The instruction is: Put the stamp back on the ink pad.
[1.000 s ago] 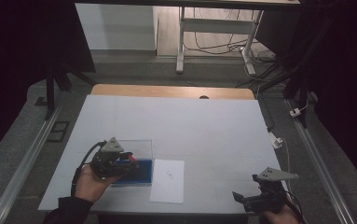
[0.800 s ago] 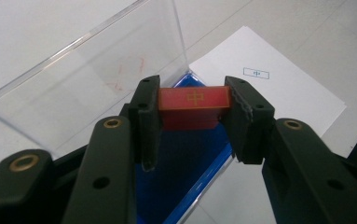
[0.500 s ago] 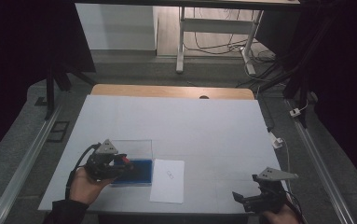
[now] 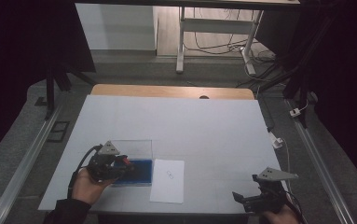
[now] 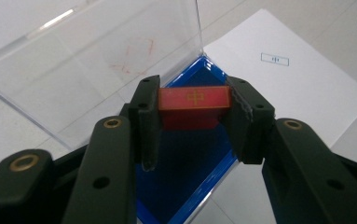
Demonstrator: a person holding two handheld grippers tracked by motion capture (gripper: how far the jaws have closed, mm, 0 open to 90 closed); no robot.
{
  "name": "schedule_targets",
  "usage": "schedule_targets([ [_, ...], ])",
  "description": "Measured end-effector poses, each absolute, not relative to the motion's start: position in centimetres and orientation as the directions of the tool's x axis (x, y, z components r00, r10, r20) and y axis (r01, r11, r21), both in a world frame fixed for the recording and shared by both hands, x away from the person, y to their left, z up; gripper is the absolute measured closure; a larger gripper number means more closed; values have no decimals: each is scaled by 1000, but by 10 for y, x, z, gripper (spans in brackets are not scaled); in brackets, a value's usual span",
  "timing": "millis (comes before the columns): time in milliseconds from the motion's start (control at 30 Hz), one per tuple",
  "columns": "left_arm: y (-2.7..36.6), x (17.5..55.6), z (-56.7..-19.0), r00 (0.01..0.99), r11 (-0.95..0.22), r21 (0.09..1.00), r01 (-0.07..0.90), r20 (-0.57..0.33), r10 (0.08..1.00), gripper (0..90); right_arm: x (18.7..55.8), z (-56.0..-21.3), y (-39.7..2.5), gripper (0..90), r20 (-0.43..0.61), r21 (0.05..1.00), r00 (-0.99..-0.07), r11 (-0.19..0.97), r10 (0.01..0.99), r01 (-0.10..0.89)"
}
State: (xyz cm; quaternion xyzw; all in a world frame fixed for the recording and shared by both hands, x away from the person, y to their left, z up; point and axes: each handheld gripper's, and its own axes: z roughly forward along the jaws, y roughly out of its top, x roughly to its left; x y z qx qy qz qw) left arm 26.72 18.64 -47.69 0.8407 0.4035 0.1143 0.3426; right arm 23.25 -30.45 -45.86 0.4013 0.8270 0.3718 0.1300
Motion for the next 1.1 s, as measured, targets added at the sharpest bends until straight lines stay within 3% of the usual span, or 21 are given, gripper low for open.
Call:
schedule_targets([
  [667, 175, 276, -494, 685, -524, 632, 571, -15, 729, 582, 233, -459, -304, 0, 81, 717, -646, 405, 759, 567],
  [1100, 174, 281, -498, 678, -518, 612, 597, -41, 734, 580, 233, -459, -304, 0, 83, 717, -644, 403, 760, 568],
])
